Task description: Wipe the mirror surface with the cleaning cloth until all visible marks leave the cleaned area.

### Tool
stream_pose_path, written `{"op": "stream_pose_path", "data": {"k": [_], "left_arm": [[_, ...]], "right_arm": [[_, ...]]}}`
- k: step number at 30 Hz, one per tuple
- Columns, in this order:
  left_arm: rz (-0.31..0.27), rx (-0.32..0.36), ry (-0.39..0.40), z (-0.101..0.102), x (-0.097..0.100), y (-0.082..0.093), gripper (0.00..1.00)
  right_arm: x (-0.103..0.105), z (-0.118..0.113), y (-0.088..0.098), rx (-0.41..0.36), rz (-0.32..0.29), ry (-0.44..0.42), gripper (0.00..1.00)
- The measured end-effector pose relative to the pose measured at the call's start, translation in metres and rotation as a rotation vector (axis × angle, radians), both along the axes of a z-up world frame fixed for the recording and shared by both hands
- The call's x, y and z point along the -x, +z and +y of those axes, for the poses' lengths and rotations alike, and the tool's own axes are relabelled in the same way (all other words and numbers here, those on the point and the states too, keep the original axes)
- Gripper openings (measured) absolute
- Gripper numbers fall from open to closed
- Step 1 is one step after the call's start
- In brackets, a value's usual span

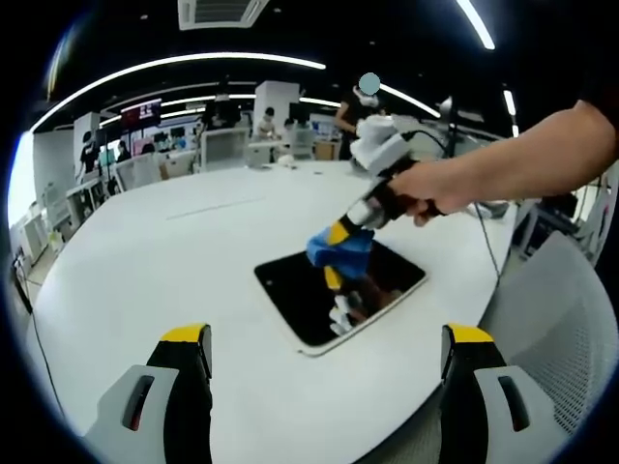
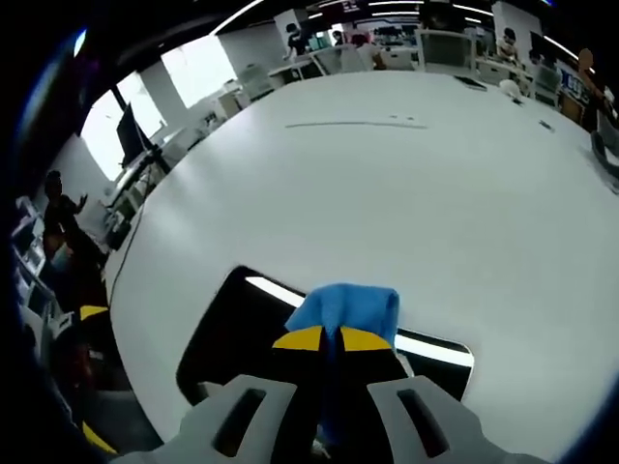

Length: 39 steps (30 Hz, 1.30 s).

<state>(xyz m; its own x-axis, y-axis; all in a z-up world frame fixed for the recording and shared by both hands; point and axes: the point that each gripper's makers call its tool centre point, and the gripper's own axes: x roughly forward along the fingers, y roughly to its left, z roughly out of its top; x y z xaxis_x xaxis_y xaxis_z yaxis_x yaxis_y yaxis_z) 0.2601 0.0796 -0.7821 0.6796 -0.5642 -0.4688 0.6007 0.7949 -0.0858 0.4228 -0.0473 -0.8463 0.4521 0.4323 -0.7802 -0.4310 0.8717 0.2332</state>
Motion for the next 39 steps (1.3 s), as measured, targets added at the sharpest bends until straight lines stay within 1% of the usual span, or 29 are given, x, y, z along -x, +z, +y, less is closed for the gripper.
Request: {"op": "stream_pose_path", "data": {"k": [4, 5, 12, 14, 18, 22, 26, 30, 33, 36, 39], "left_arm": [[0.002, -0.005, -0.005, 0.000, 0.000, -0.001, 0.99], [0.003, -0.005, -0.005, 0.000, 0.001, -0.001, 0.99], [0.006, -0.006, -0.003, 0.000, 0.001, -0.002, 0.99], [0.006, -0.008, -0.005, 0.000, 0.001, -0.002, 0.99], [0.009, -0.007, -0.004, 0.000, 0.001, -0.003, 0.99], [0.009, -0.004, 0.001, 0.001, 0.000, -0.004, 0.99], [0.012, -0.004, 0.004, 0.002, 0.000, -0.004, 0.99], [0.014, 0.010, 0.007, 0.001, 0.000, -0.003, 0.99], [0.020, 0.008, 0.005, 0.001, 0.000, -0.004, 0.99], [0.022, -0.005, -0.003, 0.001, 0.001, -0.006, 0.99], [0.023, -0.005, -0.003, 0.001, 0.001, -0.006, 0.99]], "right_arm": [[-0.002, 0.011, -0.001, -0.008, -0.008, 0.014, 0.00], [0.001, 0.013, 0.001, -0.010, -0.010, 0.015, 0.00], [0.000, 0.031, 0.002, -0.026, -0.007, 0.035, 0.00], [0.003, 0.041, 0.004, -0.056, 0.005, 0.037, 0.00], [0.001, 0.057, 0.004, -0.056, -0.001, 0.057, 0.00], [0.001, 0.068, 0.006, -0.057, -0.001, 0.075, 0.00], [-0.002, 0.079, 0.005, -0.080, 0.016, 0.069, 0.00], [-0.006, 0.091, 0.004, -0.091, 0.014, 0.069, 0.00], [-0.005, 0.098, 0.005, -0.097, 0.007, 0.070, 0.00], [-0.006, 0.099, 0.005, -0.093, 0.005, 0.071, 0.00], [-0.007, 0.098, 0.004, -0.096, 0.007, 0.070, 0.00]]}}
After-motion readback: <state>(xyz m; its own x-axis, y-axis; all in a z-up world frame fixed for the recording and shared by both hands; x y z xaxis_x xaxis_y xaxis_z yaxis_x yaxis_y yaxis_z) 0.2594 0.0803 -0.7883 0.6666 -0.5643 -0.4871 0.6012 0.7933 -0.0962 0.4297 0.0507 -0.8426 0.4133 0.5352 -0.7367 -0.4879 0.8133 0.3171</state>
